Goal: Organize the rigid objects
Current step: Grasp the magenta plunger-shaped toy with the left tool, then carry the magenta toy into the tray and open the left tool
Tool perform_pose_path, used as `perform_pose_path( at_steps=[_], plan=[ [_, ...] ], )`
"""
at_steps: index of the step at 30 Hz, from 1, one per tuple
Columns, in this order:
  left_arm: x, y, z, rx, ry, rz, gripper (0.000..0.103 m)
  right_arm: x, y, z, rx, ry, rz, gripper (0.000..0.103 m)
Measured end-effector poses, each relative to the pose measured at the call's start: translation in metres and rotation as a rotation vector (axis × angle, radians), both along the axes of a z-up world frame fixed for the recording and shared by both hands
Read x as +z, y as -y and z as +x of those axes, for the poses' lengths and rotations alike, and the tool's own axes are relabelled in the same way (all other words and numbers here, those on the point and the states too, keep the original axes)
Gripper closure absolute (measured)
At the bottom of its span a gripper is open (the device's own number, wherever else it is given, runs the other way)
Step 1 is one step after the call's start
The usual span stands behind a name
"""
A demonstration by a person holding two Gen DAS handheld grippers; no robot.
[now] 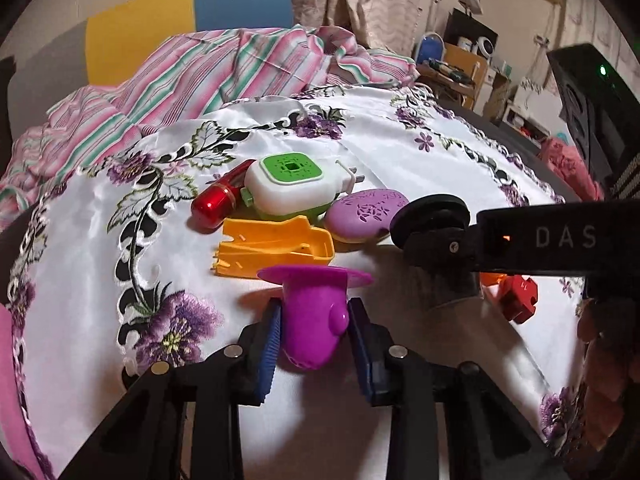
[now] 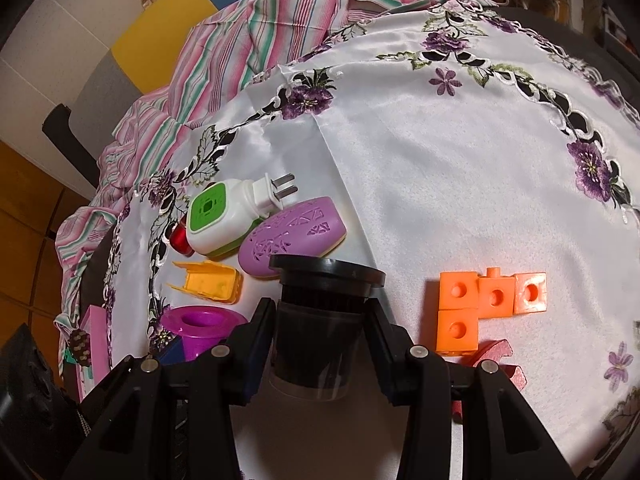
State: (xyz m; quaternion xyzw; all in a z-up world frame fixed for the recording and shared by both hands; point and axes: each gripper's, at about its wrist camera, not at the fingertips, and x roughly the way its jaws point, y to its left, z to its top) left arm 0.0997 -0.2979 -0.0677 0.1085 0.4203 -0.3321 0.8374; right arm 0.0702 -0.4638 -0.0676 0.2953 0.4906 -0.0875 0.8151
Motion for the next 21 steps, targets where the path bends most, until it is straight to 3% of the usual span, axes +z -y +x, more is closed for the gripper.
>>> perform_pose_path(
  at_steps=[21],
  plan=[
    [0.0,-0.05,-0.04,0.08,-0.05,-0.102,0.071,0.012,-0.019,0.004,0.093,0.031,-0.098,0.057]
  ],
)
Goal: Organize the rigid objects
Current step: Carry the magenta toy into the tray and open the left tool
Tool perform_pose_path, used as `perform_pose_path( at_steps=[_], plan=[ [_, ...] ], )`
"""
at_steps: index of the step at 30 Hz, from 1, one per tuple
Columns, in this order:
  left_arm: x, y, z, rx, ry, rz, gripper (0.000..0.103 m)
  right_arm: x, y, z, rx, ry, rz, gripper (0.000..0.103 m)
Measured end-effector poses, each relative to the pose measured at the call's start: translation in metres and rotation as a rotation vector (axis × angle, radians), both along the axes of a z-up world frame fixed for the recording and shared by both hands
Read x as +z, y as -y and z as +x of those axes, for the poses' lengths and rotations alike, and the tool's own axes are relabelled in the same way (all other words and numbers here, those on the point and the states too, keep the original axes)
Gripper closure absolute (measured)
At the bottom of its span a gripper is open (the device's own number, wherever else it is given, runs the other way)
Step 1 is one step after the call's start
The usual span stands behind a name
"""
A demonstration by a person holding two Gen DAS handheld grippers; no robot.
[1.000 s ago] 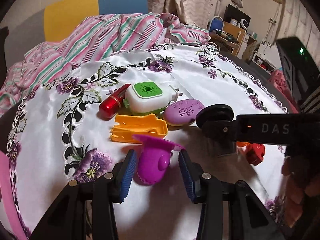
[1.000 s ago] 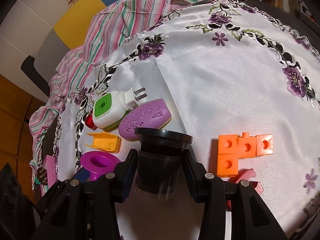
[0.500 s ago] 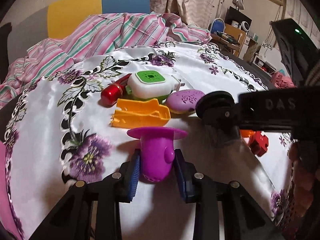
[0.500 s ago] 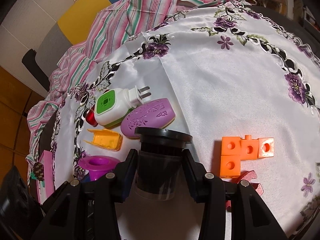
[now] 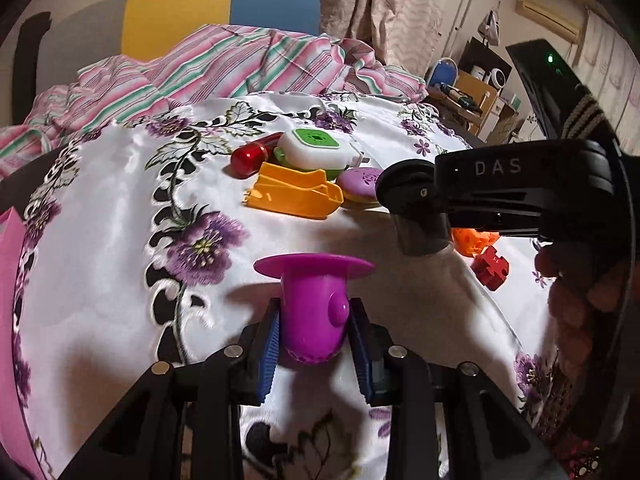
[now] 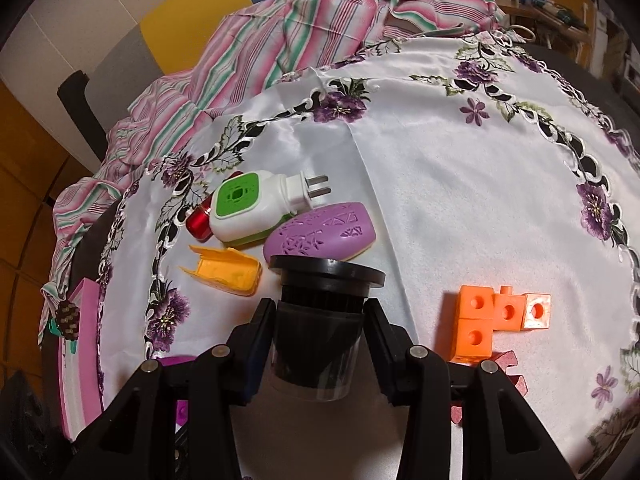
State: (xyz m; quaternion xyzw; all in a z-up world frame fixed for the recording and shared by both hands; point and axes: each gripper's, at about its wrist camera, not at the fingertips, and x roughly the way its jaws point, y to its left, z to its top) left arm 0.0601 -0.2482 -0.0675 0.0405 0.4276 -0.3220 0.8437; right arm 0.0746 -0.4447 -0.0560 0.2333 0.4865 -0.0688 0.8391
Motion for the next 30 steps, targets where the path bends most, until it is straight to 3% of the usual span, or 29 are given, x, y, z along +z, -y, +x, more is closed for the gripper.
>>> perform_pose_path(
  at_steps=[12,30],
  plan=[
    [0.005,-0.035,-0.012,0.045,-0.042,-0.091,0.071,0.003,-0.002,0.0,0.013,0.021,-0.014,0.057],
    [0.03,-0.097,-0.031,0.122,-0.041,-0.19,0.071,0.012,-0.014,-0.001,0.058,0.059,-0.066,0.057]
  ],
)
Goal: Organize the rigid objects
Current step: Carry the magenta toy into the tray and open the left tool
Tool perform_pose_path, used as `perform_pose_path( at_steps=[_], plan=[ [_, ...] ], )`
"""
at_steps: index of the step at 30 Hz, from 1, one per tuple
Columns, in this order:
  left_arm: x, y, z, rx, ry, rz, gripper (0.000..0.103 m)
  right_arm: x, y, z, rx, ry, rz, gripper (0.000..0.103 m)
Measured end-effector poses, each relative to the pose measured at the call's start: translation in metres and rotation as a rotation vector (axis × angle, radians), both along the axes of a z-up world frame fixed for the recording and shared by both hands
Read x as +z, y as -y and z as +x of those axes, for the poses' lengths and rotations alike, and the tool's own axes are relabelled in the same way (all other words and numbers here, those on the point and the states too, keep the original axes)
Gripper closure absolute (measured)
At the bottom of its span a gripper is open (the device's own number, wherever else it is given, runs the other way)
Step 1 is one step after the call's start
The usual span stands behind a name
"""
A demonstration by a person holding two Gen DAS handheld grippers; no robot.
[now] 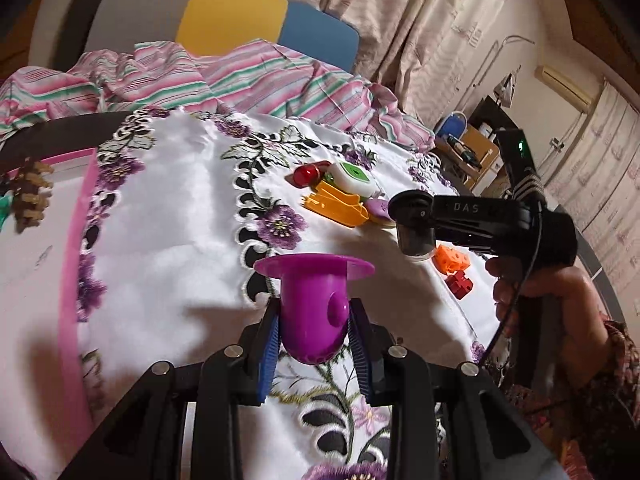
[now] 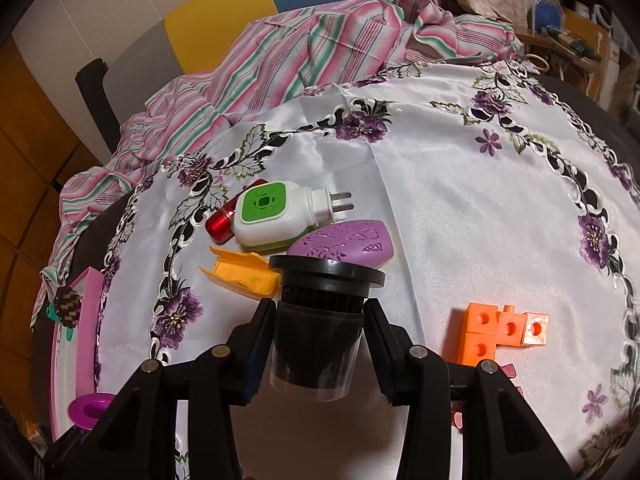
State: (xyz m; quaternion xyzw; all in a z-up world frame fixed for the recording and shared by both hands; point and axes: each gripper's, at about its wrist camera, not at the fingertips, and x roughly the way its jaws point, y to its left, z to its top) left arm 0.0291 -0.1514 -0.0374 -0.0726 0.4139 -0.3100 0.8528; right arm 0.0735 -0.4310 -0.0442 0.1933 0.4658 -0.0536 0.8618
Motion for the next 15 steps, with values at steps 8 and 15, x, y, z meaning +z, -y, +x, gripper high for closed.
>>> perform_pose_path(
  at_steps=[8,15],
  plan=[
    [0.011,-0.051,-0.004,0.09,-0.002,-0.032,0.071,0.01,-0.008,-0.002,0.035,0.053,-0.014,0.058],
    [0.017,-0.108,0.006,0.217,0.0,-0.039,0.071,0.016,-0.013,-0.005,0.053,0.092,-0.024,0.058]
  ],
)
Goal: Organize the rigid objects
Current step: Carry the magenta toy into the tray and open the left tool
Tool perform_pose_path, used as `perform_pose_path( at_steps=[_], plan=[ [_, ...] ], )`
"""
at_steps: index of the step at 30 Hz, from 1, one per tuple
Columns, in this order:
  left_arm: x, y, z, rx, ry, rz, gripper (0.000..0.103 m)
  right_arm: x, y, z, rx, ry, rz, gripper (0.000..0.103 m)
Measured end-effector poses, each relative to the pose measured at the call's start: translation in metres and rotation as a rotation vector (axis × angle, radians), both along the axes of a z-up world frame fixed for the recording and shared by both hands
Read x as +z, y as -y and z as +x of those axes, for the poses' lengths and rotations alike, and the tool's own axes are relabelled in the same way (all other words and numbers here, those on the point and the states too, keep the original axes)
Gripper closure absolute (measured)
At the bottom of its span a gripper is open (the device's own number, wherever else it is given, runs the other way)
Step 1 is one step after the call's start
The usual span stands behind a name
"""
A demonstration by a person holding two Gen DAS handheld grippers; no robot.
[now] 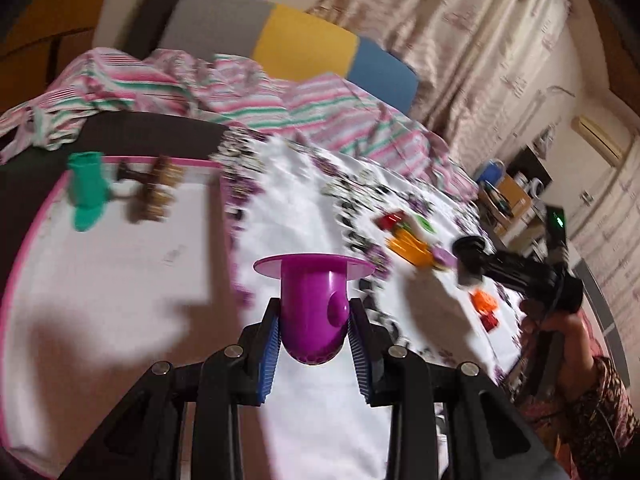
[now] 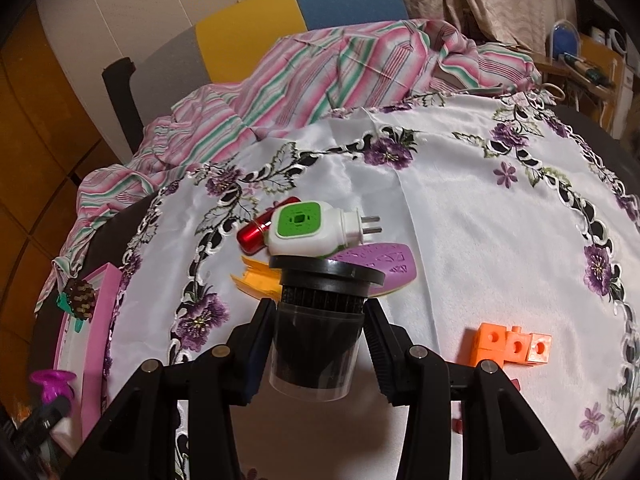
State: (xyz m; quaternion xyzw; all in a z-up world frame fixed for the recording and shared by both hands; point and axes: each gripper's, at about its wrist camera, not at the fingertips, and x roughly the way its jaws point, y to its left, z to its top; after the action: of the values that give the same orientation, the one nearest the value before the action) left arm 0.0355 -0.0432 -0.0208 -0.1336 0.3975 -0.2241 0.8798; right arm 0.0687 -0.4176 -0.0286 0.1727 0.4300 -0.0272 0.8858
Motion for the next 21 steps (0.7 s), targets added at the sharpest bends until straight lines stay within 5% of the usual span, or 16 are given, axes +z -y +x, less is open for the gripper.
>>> perform_pose_path(
  at_steps=[21],
  plan=[
    [-0.039,-0.116,0.073,0.254,-0.183,0.048,0.071,0.02,-0.046,-0.008,0.101,0.102,-0.086,0.058]
  ],
)
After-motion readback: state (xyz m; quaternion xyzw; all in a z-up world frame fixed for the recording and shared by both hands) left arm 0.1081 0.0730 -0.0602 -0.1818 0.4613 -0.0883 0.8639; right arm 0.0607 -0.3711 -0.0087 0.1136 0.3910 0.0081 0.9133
